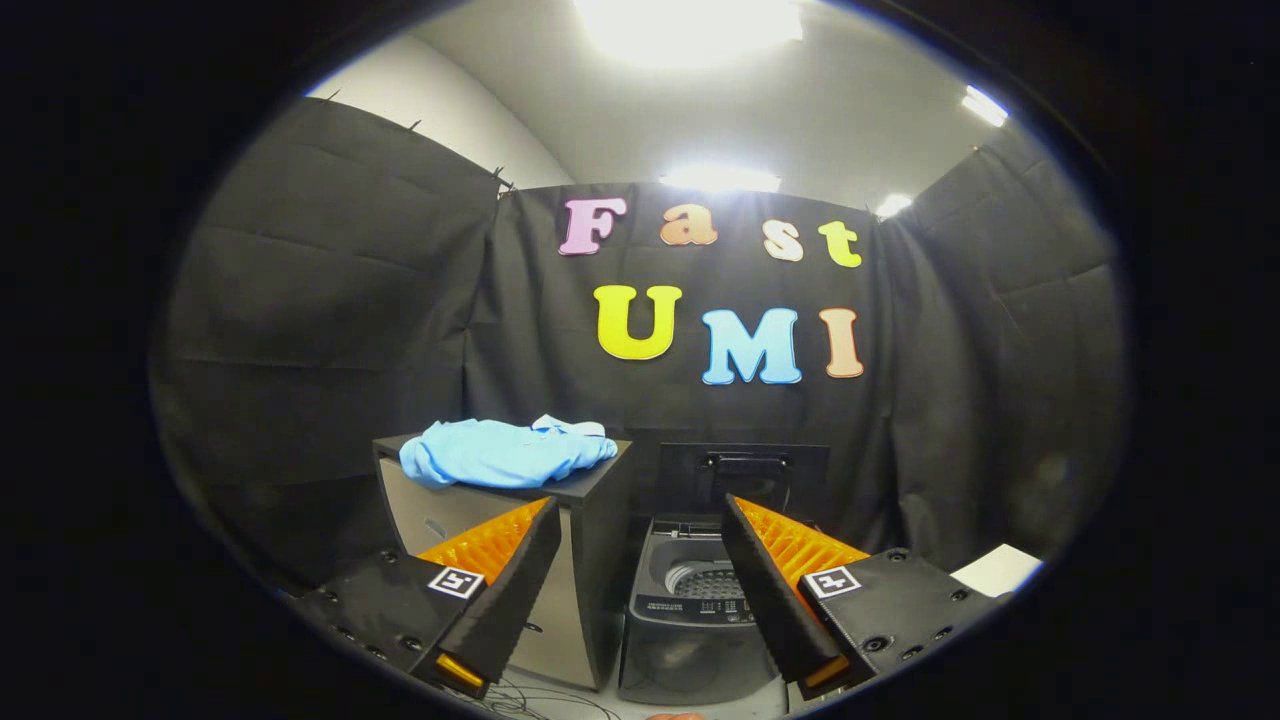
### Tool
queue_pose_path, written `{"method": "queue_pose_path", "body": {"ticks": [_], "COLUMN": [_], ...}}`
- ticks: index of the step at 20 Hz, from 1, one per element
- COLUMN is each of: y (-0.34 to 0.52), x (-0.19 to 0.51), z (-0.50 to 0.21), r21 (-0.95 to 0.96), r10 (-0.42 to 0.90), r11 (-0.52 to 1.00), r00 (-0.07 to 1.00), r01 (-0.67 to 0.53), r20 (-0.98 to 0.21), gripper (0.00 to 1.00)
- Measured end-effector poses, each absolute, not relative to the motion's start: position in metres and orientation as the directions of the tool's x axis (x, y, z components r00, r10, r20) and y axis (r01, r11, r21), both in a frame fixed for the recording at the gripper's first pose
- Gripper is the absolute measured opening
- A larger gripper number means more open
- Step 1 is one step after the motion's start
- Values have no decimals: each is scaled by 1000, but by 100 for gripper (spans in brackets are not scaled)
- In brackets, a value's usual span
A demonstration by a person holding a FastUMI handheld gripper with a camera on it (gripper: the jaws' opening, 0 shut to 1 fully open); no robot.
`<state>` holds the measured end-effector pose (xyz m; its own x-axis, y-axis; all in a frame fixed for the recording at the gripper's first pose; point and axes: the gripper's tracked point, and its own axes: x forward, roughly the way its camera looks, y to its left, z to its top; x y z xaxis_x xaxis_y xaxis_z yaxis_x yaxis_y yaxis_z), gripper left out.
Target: Put the clothes into the washing machine and then close the washing machine lid.
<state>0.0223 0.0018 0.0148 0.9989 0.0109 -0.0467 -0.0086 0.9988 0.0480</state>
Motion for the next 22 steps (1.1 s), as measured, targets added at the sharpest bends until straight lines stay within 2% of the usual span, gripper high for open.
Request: {"method": "queue_pose_path", "body": {"ticks": [4, 16, 22], "y": [10, 33, 62], "x": [50, 147, 181], "z": [22, 120, 150], "r21": [122, 107, -34], "r10": [75, 212, 248], "r11": [991, 975, 965], "r00": [988, 965, 949], "r01": [-58, -197, -259], "r20": [-138, -156, -194], "gripper": [100, 100, 100]}}
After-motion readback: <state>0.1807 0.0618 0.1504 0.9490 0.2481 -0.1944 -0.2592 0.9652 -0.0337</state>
